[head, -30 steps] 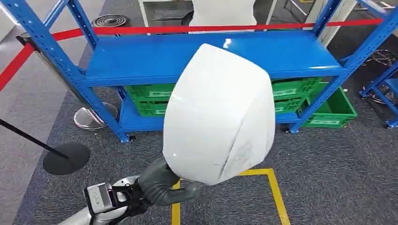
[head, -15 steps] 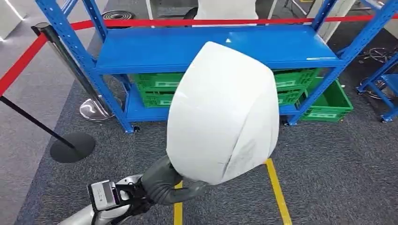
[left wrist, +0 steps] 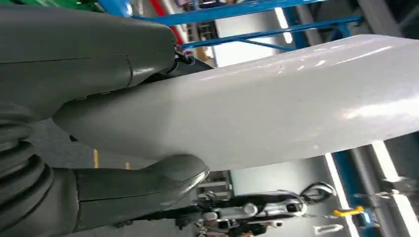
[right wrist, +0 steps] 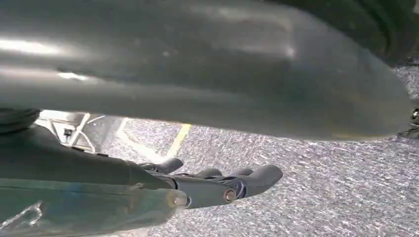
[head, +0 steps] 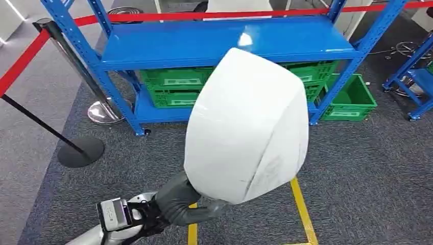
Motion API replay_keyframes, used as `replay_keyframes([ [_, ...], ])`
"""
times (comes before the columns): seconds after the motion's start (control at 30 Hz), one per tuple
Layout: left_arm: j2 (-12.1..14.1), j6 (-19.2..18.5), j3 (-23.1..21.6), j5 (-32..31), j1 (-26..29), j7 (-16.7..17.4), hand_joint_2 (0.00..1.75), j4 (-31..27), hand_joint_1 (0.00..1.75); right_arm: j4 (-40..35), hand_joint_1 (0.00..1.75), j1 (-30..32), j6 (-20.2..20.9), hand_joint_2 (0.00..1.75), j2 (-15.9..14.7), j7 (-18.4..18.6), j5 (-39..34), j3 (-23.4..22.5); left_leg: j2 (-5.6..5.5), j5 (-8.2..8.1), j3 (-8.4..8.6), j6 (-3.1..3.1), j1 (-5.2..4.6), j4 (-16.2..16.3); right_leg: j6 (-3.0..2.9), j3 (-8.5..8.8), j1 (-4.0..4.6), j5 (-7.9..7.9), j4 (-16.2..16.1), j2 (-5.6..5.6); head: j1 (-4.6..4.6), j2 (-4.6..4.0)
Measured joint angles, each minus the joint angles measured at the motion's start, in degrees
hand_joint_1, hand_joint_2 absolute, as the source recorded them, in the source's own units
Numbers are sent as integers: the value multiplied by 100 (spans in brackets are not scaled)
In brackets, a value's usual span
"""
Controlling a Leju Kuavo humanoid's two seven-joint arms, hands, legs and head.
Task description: Take the parts from the cabinet and place them on the table.
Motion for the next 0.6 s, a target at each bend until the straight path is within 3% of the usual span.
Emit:
replay_keyframes([
  [0.1,4,11,-4,9,-13,11,175,0,175,0,0,17,9,0,0,-112,-22,18,-4,81,-161,69,-23,-11,94,-72,-18,201,-59,-1,0,-2],
  [0.13,4,13,-7,9,-28,13,175,2,175,2,0,28,11,0,-4,-166,-26,24,12,156,-197,105,24,-24,127,-124,-36,124,-31,6,-13,-2],
  [0.2,-2,31,-15,4,-44,22,175,2,175,0,0,39,-33,0,24,-243,-46,33,19,262,-305,162,27,-20,194,-289,-52,-531,485,5,28,0],
  [0.23,-2,74,-17,-39,-57,24,175,2,175,0,0,41,-70,0,28,-279,-57,46,19,293,-365,169,27,-20,224,-405,-67,-845,950,6,37,0],
  [0.27,-2,123,-17,-129,-65,24,175,2,175,0,0,28,-90,0,37,-321,-77,57,19,347,-437,163,27,-17,249,-525,-78,-1045,1456,5,35,0],
  [0.3,-2,142,-22,-184,-70,24,175,2,175,0,0,24,-98,0,37,-365,-105,59,22,395,-497,154,27,-17,268,-572,-90,-1049,1776,5,39,0],
  [0.33,-2,162,-33,-221,-74,24,175,2,175,0,0,24,-103,0,35,-422,-142,59,25,446,-559,140,31,-15,288,-529,-104,-872,1881,5,35,-2],
  [0.4,-2,186,-48,-249,-84,24,175,2,175,2,0,34,-109,0,35,-476,-245,59,61,534,-678,98,62,0,323,-133,-134,-391,1454,-4,35,-2],
  [0.43,0,192,-50,-249,-86,24,175,2,175,2,0,28,-122,0,35,-494,-308,57,72,562,-718,64,82,19,364,238,-152,-308,942,-79,37,0],
  [0.47,0,195,-50,-249,-86,24,175,0,175,-11,0,1,-136,0,65,-518,-375,48,79,583,-744,19,43,38,451,558,-140,-542,403,-238,46,-2],
  [0.5,9,199,-52,-249,-94,24,175,-2,175,-13,0,-28,-149,0,65,-568,-433,26,106,593,-764,-16,32,58,357,793,-83,-656,74,-232,98,0],
  [0.53,11,207,-57,-249,-100,24,175,-4,175,-13,0,-49,-155,0,70,-599,-474,-11,142,629,-790,-41,14,83,251,773,-114,-738,-29,-196,65,0],
  [0.6,26,210,-77,-245,-104,26,175,-4,175,-13,0,-45,-168,0,72,-645,-520,-50,234,675,-825,-75,24,88,151,674,-96,-711,36,-85,48,-2],
])
